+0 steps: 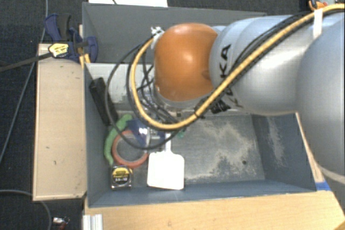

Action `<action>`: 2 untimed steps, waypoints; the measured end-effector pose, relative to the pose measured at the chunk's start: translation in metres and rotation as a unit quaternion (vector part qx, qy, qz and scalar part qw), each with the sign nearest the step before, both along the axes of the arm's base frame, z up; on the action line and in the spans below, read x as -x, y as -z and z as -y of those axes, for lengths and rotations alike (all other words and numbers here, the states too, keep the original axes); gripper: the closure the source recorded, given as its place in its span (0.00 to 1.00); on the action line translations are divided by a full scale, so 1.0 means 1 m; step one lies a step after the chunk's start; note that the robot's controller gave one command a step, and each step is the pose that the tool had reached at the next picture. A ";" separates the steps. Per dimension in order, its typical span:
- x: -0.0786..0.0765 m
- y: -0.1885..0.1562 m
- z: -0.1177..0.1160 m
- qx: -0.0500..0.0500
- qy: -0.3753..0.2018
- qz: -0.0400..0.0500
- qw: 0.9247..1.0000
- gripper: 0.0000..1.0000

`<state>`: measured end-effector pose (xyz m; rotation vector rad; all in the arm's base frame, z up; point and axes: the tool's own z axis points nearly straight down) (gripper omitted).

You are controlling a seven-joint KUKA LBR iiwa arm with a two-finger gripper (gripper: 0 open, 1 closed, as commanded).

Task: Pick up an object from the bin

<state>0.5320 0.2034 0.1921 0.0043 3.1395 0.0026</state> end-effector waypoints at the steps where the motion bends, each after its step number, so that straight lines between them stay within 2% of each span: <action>1: 0.039 0.110 -0.013 0.000 -0.315 0.002 0.949 0.00; 2: 0.025 0.121 -0.028 0.001 -0.272 0.001 0.962 0.00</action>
Offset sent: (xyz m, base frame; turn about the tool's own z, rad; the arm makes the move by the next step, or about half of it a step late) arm -0.0260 0.0286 -0.1221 -0.5542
